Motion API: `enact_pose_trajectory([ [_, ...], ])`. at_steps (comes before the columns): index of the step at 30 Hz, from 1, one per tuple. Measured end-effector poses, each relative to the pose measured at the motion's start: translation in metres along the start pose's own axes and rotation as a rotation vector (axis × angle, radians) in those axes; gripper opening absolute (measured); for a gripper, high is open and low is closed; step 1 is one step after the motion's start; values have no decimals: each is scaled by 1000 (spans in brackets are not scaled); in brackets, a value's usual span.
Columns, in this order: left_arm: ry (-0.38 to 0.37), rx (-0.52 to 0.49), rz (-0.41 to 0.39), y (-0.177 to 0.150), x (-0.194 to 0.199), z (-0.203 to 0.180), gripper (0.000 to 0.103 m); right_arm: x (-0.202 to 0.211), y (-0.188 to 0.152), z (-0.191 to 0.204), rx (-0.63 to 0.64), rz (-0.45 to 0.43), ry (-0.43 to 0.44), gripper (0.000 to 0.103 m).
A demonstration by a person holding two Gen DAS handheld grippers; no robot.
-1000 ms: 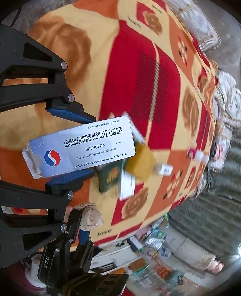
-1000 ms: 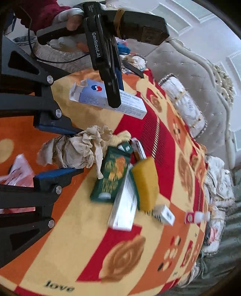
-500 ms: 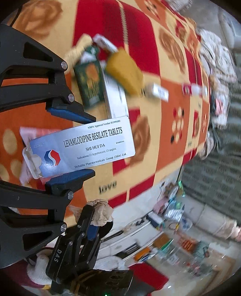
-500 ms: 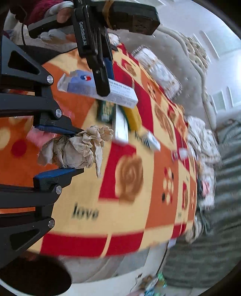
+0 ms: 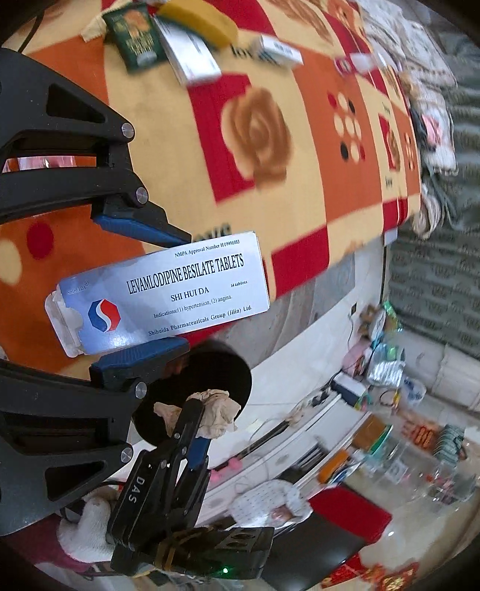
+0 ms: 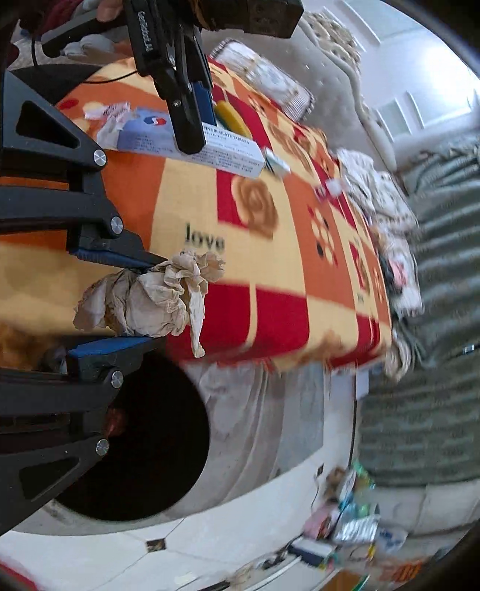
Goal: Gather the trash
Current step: 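Carry the tablet box and beige paper over the black bin and open both tools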
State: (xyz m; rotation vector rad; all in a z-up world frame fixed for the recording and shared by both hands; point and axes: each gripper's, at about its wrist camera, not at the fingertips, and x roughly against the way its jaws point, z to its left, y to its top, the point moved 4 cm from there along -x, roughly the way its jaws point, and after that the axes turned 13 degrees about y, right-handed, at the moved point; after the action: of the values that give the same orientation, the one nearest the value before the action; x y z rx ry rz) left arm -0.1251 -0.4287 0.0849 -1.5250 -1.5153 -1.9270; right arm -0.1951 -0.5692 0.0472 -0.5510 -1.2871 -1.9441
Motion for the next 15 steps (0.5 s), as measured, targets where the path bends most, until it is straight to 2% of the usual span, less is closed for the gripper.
enact_pose_trajectory([
  [10,-63,-43,41,12,-30,-62,48,25,-16,-69,-118,-25,-74,32],
  [15,-115,-25,59,17,-45,-82,49,28,-23,-97,-174,-32,-93,32],
])
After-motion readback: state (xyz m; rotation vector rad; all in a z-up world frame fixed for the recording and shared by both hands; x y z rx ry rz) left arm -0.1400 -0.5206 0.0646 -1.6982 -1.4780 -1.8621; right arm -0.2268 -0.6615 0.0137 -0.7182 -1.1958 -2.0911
